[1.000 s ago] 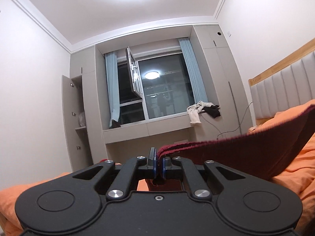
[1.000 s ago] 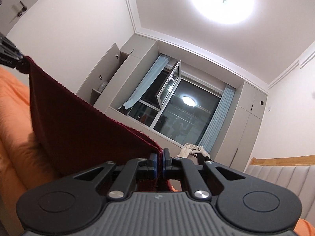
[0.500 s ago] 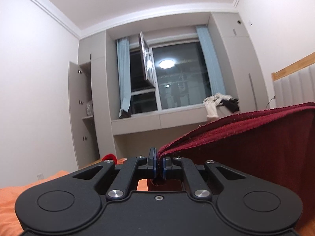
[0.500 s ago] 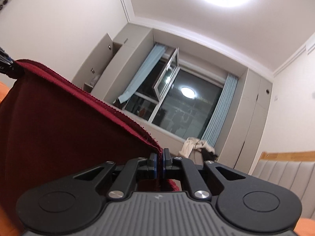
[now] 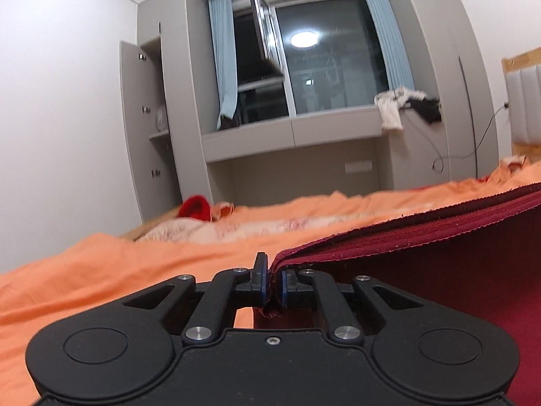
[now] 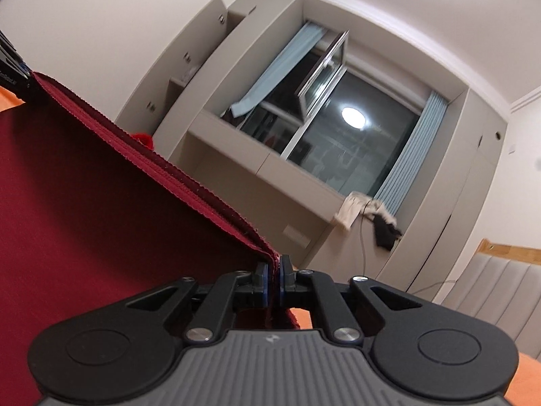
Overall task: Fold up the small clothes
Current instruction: 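Lift the gripped shirt side with both grippers and fold it over the other half, then lower the folded edge and open both grippers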
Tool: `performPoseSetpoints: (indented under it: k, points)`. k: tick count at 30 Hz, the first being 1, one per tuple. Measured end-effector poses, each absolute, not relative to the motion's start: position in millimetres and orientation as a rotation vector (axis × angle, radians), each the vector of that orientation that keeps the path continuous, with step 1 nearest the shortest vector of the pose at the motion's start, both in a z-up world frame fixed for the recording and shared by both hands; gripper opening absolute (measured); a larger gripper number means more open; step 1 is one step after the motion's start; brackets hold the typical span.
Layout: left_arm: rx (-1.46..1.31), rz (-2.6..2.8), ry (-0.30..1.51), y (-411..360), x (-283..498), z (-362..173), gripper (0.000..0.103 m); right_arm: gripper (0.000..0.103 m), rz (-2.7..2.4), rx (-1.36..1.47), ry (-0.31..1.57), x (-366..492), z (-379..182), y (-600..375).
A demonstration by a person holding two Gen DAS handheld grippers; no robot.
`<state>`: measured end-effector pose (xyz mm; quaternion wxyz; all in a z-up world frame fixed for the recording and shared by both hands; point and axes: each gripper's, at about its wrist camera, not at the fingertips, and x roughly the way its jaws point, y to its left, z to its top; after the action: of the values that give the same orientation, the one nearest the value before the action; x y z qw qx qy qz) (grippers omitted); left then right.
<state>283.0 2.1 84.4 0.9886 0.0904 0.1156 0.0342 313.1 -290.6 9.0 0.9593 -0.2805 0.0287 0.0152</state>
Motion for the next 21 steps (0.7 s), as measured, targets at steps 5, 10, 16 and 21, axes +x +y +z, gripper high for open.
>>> performPoseSetpoints:
  k: [5, 10, 16, 21]
  points:
    - [0.095, 0.052, 0.358, 17, 313, 64, 0.011, 0.005, 0.045, -0.594, 0.135, 326, -13, -285]
    - [0.061, 0.051, 0.43, 27, 325, 41, 0.017, 0.012, 0.049, -0.601, 0.189, 331, -31, -285]
    - [0.059, 0.071, 0.461, 28, 331, 33, 0.031, 0.034, 0.032, -0.579, 0.226, 336, -37, -287]
    - [0.02, 0.084, 0.481, 34, 331, 31, 0.05, 0.06, 0.007, -0.566, 0.234, 339, -35, -290]
